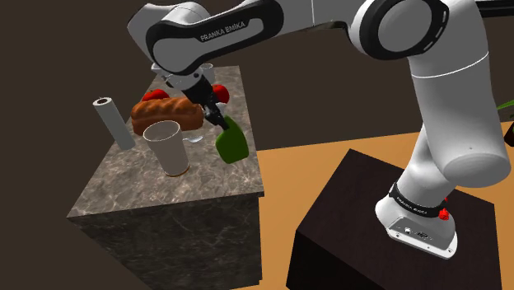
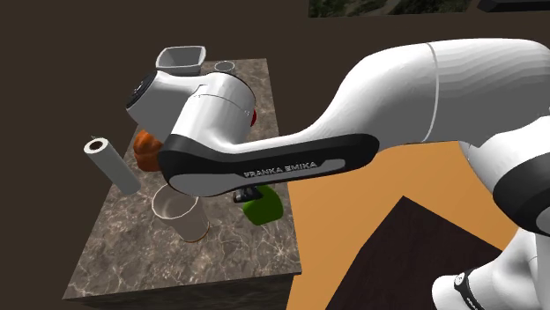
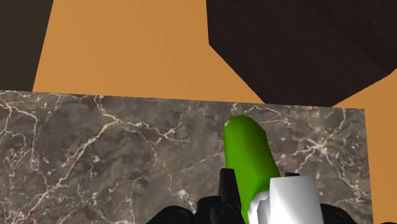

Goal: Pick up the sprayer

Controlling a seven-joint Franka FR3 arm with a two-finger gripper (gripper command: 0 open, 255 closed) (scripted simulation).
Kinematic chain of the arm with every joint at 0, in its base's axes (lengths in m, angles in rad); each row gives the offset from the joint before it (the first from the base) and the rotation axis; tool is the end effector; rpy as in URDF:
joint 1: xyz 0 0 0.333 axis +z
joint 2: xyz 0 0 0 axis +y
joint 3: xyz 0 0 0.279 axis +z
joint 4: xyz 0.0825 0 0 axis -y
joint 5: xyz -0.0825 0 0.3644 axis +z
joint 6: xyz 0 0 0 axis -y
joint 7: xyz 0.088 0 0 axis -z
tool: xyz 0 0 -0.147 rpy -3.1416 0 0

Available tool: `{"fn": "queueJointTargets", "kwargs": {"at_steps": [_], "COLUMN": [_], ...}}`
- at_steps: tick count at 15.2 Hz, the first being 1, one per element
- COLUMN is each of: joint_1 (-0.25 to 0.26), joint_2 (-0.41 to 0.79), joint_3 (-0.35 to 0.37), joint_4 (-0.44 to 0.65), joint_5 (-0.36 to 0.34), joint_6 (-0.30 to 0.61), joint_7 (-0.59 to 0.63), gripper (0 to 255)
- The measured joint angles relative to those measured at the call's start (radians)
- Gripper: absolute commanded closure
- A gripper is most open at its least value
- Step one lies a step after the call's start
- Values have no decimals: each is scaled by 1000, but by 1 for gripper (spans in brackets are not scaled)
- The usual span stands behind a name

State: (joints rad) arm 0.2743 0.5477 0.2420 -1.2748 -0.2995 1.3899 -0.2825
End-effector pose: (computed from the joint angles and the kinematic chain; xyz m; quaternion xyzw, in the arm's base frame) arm 0.5630 0.2374 0.3558 0.8978 0.3795 -0.1954 0.1084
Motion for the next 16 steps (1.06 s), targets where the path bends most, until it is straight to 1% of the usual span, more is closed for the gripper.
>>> {"fn": "queueJointTargets", "kwargs": {"at_steps": [1, 2, 4, 6, 16], "joint_1": [7, 17, 20, 16, 30], "joint_2": [14, 44, 65, 45, 80], "joint_3": [-1, -2, -5, -2, -8], "joint_4": [19, 65, 98, 69, 179], "joint_5": [-1, -3, -4, 1, -2], "joint_6": [-7, -34, -54, -47, -177], "joint_7": [5, 4, -7, -6, -28], "gripper": [255, 255, 255, 255, 255]}}
